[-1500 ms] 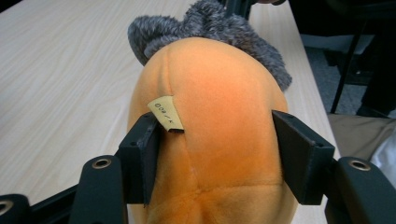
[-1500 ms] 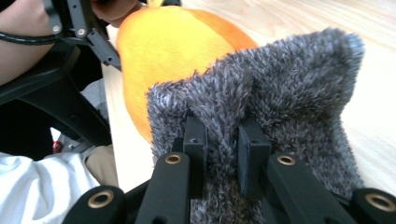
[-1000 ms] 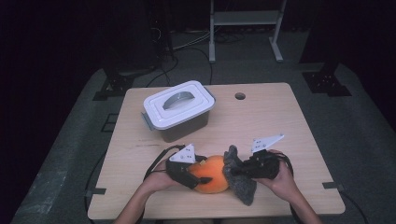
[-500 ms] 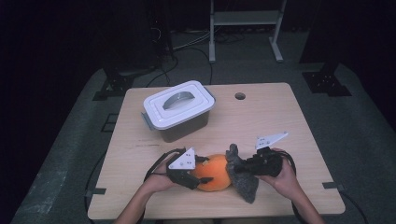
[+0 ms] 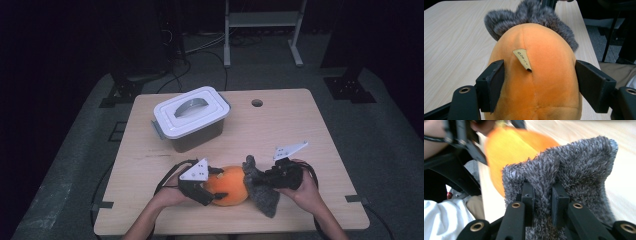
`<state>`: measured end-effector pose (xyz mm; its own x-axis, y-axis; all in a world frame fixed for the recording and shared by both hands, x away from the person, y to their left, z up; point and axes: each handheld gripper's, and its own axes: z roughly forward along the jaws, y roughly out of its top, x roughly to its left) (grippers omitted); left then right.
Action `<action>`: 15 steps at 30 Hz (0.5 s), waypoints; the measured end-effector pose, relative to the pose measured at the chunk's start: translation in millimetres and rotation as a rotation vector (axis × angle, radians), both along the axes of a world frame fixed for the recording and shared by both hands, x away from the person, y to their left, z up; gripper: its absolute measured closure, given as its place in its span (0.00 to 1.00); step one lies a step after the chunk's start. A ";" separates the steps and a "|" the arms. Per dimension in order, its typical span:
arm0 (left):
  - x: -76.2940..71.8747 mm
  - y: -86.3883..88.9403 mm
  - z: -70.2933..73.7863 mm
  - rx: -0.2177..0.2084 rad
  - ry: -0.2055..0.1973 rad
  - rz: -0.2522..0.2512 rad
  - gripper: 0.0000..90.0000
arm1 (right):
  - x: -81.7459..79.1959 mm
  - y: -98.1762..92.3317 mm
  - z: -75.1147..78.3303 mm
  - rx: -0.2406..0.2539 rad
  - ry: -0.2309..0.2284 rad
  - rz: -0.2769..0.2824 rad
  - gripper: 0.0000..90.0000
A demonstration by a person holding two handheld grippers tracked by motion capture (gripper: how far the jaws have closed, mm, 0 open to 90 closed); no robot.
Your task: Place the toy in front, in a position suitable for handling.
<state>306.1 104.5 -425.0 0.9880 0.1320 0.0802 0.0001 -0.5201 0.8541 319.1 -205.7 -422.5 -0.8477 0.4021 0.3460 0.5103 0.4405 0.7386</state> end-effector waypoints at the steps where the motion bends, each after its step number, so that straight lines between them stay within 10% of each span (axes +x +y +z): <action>1: -0.5 -0.4 -0.1 0.000 -0.002 0.001 0.29 | 1.2 -2.7 -2.7 -0.004 0.011 -0.006 0.84; 7: -1.6 -4.1 0.5 0.007 -0.007 -0.004 0.27 | -0.3 -2.8 14.2 0.108 -0.026 0.002 0.84; 15: 5.6 -5.9 4.2 0.010 0.121 0.108 0.12 | 0.5 0.1 4.3 0.042 0.002 0.021 0.84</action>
